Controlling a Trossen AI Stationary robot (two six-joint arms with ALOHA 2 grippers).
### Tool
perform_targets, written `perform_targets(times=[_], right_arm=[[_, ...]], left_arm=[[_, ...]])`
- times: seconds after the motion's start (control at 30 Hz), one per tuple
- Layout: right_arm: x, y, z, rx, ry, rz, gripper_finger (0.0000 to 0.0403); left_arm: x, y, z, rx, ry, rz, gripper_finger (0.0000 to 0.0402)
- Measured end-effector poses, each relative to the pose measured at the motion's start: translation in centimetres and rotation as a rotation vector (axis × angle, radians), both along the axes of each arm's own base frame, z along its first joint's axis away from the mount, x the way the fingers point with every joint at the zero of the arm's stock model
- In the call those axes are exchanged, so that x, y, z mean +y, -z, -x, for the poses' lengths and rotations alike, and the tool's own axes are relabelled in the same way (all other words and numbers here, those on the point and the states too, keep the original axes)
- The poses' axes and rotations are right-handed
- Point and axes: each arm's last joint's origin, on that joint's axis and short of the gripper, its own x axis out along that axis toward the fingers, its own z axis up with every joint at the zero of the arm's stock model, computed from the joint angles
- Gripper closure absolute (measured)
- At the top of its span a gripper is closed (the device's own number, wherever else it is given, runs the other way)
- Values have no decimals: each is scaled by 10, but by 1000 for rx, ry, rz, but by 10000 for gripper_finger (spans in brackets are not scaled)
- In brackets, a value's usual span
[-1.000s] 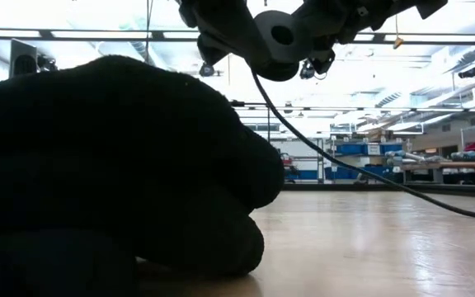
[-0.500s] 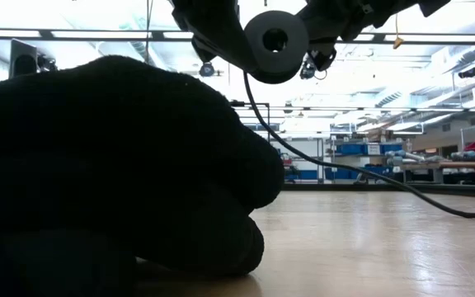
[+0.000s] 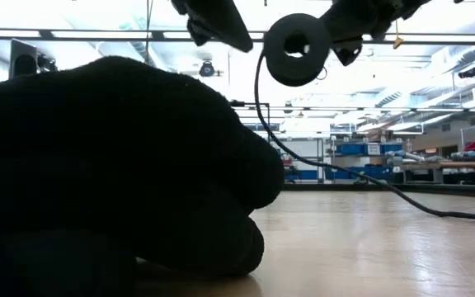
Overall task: Coil cords
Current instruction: Coil the black wire cable into the black spool
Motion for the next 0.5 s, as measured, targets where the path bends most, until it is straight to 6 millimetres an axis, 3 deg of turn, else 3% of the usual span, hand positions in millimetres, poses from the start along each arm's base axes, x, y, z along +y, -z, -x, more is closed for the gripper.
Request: perform_targets(times=[0.13,0.3,0.5], right_arm=[[-2,2,5,-30,28,-16,402],[-3,10,6,-149,52,-41,403],[-7,37,20,-273,68,-59,403]], left_arm=[[3,-13,9,-22,-27,31,363],[-6,-12,10,-24,-6,72,363],[-24,-7,13,-16,-3,39,362]])
